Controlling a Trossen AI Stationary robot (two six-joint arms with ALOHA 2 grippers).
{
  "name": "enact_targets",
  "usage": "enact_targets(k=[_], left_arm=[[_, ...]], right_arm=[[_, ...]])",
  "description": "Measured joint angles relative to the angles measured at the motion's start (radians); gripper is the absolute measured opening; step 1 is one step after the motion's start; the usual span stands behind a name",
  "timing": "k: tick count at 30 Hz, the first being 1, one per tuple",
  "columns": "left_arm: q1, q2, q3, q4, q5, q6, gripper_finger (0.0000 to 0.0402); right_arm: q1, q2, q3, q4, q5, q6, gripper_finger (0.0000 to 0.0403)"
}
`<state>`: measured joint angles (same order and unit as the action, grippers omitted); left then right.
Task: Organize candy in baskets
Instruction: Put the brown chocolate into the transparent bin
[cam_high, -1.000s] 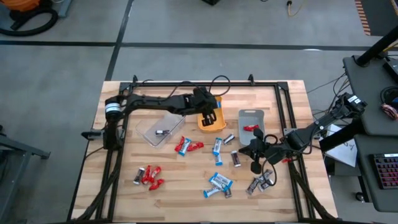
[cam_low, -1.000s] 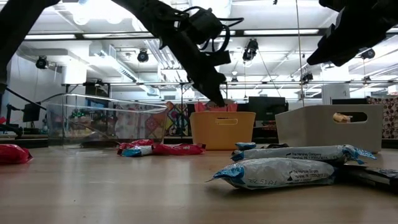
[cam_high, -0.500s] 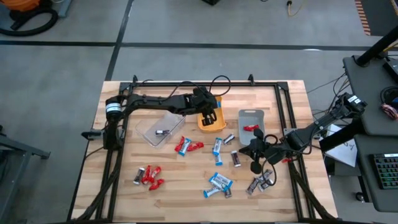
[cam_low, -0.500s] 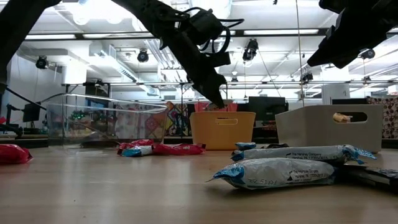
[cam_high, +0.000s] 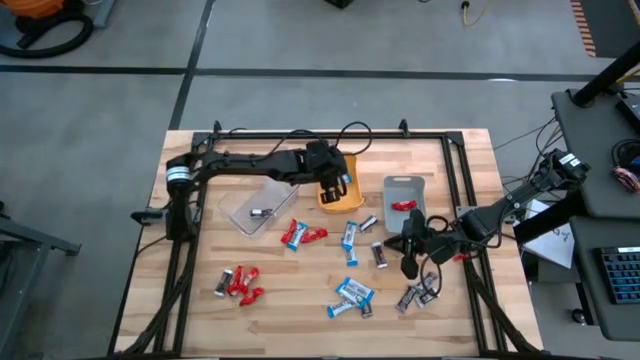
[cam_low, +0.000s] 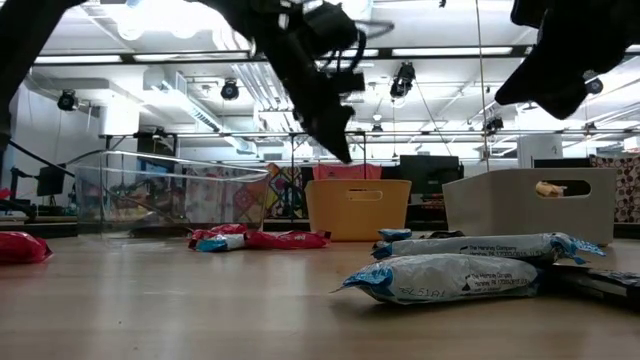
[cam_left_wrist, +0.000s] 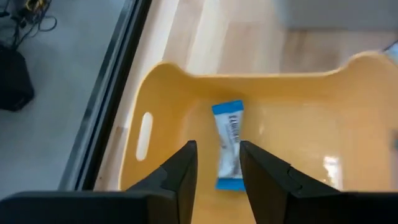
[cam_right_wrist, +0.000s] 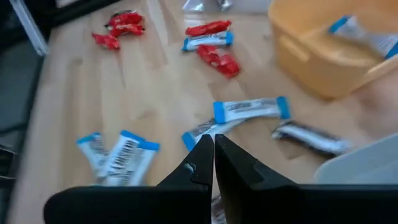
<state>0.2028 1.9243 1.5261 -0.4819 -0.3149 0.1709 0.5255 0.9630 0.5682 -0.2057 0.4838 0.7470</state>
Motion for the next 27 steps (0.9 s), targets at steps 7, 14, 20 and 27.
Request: enact_targets(k=[7,14,20,27], left_arm=[[-0.122,-0.102,-0.038,0.021,0.002,-0.043,0.0076],[-0.278,-0.259,-0.202,0.169,0.003,-0.059,0.0070],[-0.409,-0.408,-0.416,0.376,0.003,-0.157,0.0070],[-0.530,-0.514,-0.537,0.516,-0.049,-0.193,0.0070]], right_arm=[[0.000,0.002,0.000,0.118,-0.165,0.101,0.0009],[0.000,0.005,0.000,0.130,-0.310,0.206,0.0009],[0.000,0.041,0.000,0.079,-0.523,0.213,0.0009],[0.004,0.142,0.107,-0.276,-0.633,0.244,0.0009]])
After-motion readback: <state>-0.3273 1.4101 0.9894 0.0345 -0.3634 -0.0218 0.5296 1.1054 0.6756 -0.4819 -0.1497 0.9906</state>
